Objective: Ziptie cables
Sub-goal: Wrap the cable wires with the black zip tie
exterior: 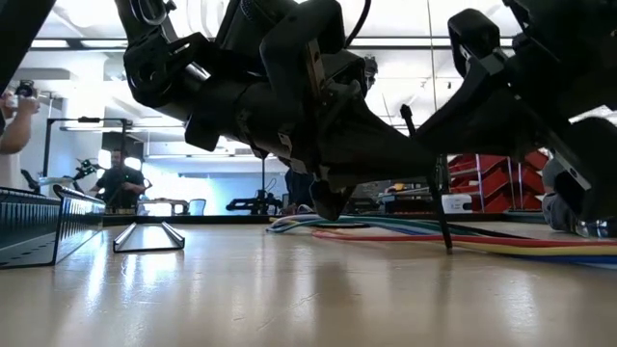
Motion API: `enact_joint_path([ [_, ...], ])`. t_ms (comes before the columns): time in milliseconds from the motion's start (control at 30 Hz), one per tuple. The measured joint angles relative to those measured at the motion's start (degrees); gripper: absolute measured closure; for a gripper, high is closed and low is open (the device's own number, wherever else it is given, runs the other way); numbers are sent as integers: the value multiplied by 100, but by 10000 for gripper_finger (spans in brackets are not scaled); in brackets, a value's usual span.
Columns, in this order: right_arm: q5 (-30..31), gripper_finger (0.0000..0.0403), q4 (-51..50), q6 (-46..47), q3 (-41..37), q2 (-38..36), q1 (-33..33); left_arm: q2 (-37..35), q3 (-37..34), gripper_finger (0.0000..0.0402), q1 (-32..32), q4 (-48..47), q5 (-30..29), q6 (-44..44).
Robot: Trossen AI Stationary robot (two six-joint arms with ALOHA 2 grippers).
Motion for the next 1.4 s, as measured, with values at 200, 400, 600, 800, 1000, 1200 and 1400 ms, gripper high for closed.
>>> enact_joint_path([
  [200, -31, 403, -46, -138, 98, 0, 27, 0, 0, 402, 2, 2, 4, -3],
  [400, 27, 403, -386, 66, 98, 0, 27, 0, 1, 402, 2, 2, 3, 89],
  [600, 43, 403, -387, 149, 98, 0, 27, 0, 0, 402, 2, 4, -15, 419],
  [800, 45, 403, -389, 169, 98, 0, 27, 0, 0, 396, 2, 80, -50, 494],
  [1000, 45, 403, -391, 171, 98, 0, 29, 0, 1, 387, 2, 297, -125, 529],
  [1200, 47, 403, -393, 171, 98, 0, 27, 0, 2, 376, 2, 294, -198, 543],
  [1400, 47, 403, -393, 171, 98, 0, 27, 0, 2, 375, 2, 291, -197, 564],
])
